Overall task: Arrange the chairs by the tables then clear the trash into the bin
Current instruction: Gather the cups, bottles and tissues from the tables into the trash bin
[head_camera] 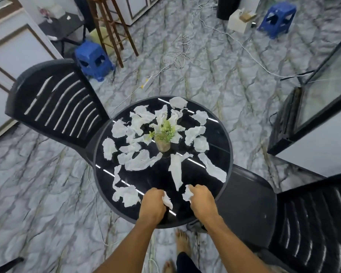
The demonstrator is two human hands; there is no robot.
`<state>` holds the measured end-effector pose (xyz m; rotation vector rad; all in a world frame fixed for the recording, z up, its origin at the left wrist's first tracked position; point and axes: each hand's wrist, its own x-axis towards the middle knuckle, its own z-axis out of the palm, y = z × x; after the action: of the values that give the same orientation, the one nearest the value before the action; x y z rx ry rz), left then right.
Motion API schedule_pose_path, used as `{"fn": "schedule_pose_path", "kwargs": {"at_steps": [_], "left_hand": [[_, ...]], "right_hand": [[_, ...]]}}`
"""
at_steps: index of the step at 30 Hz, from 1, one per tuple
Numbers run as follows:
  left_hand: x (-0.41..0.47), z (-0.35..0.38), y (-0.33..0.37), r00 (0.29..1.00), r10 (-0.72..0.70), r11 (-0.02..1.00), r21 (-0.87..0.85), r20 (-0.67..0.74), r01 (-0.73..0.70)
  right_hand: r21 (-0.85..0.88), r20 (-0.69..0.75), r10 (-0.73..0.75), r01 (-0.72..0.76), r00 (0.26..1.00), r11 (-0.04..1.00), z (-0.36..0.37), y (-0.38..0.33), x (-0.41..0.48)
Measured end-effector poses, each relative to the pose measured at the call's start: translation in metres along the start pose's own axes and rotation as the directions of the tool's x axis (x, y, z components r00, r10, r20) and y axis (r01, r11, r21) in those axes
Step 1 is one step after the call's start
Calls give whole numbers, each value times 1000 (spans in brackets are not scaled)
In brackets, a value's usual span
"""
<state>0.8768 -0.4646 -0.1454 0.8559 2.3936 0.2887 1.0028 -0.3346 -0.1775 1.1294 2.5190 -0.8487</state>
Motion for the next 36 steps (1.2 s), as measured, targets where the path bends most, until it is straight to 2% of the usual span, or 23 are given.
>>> {"fn": "schedule_pose_path", "kwargs": {"at_steps": [4,7,12,15,17,19,22,27,31,33,36], "left_hand": [[10,-14,18,987,29,990,-128,-157,-50],[30,-23,34,953,95,983,-125,-287,-135],[57,-7,52,981,159,981,-94,-112,-170],[56,9,48,980,188,981,-33,-61,-190],[54,15,44,983,173,983,-58,-68,-177],[52,14,41,986,136,985,-97,-96,-145],[48,4,35,975,141,983,-90,-169,-158],[49,-16,18,953,125,956,-224,-276,-190],[55,-28,1,963,36,925,-356,-267,-133],[56,-33,-8,968,-7,915,-391,-249,-94],[55,-41,-23,964,-70,886,-460,-255,-57]], "right_hand": [[165,13,100,-101,995,981,9,14,11],[344,-55,117,-91,992,935,8,17,10],[353,-280,146,-40,949,935,-34,21,18],[325,-263,206,-114,943,939,-51,35,35],[275,-203,205,-145,958,950,-53,42,45],[216,-160,183,-147,970,965,-50,41,51],[213,-196,194,-151,961,965,-39,36,54],[259,-335,120,-31,934,965,-26,8,47],[149,-490,-92,188,867,971,-16,-16,51],[160,-439,-173,266,882,951,-8,-31,54],[142,-248,-293,334,923,932,9,-52,62]]}}
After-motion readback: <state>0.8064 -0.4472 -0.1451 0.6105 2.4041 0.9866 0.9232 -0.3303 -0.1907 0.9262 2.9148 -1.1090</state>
